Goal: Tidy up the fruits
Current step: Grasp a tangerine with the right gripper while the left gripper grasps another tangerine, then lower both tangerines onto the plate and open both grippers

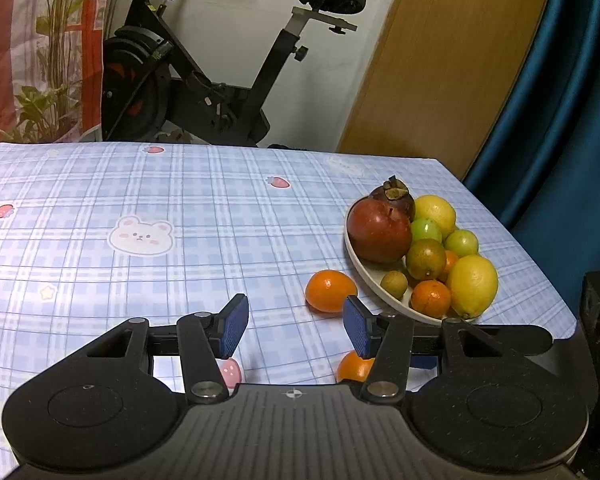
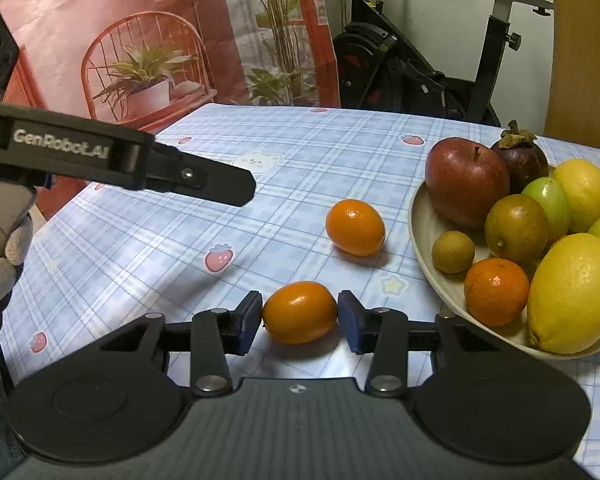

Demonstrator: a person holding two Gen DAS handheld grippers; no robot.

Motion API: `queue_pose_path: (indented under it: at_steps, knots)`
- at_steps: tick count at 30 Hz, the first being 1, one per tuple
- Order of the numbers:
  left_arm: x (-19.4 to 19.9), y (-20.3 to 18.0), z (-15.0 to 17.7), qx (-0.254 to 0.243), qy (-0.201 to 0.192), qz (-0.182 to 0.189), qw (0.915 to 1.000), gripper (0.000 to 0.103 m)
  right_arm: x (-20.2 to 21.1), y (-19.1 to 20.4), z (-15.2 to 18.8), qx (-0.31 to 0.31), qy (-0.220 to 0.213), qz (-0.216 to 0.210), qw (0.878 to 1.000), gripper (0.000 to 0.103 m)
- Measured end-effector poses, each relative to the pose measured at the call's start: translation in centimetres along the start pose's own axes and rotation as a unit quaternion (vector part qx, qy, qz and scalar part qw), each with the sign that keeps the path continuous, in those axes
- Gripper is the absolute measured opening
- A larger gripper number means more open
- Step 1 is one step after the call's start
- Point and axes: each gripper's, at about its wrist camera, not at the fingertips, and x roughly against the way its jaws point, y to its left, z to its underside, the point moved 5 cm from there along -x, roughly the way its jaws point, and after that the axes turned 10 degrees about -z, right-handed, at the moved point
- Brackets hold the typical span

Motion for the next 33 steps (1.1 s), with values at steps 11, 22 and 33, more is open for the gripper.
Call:
queue_pose_path:
  at_steps: [11, 22, 33]
  knots:
    - [-3.3, -2.2, -0.7, 0.010, -0.007, 0.000, 0.9999, 0.055, 2.6, -1.8, 1.2, -0.035, -0.021, 0.023, 0.999, 0.044]
    - [-7.1, -4.0, 0.0, -0.001, 0.012, -0.020, 0.9997, 0.055, 4.4, -2.8, 1.9, -0.053, -0.028, 0.030, 0.998, 0.044]
    - [-7.4, -4.6, 0.2, -0.001, 0.014, -0.009, 0.9999, 0.045, 4.4, -2.7, 2.0, -0.057, -0.031, 0.029, 0.997, 0.044]
